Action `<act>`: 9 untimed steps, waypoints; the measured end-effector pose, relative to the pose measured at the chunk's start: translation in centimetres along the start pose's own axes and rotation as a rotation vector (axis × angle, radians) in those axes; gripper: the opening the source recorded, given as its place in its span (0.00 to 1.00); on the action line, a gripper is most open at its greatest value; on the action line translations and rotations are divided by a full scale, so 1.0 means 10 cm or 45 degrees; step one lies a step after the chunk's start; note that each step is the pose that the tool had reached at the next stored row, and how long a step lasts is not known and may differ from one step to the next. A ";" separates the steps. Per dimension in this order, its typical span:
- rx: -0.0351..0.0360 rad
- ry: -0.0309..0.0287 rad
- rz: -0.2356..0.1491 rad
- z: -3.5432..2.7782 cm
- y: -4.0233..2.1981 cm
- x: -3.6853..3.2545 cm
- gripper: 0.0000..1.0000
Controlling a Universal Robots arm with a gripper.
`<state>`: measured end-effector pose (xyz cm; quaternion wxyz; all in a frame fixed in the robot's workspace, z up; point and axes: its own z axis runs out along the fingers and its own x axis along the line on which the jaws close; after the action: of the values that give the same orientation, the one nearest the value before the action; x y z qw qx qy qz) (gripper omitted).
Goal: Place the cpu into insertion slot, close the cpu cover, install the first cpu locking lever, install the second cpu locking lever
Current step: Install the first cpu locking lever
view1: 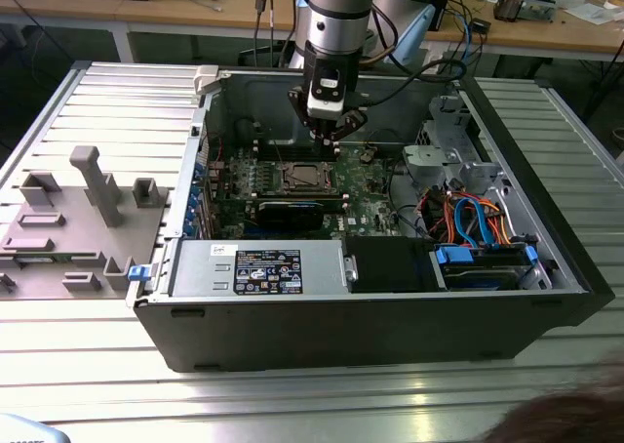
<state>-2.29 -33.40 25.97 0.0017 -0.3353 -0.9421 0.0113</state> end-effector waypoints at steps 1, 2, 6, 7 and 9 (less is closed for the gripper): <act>-0.0001 -0.0002 -0.005 0.000 0.000 0.000 0.11; -0.0001 -0.0003 -0.011 0.000 0.000 0.000 0.11; -0.0002 -0.0005 -0.023 0.000 0.000 0.000 0.11; -0.0002 -0.0007 -0.028 0.000 0.000 0.000 0.11; -0.0001 -0.0008 -0.035 0.000 0.000 0.000 0.11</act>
<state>-2.29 -33.40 25.97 0.0015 -0.3223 -0.9466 0.0114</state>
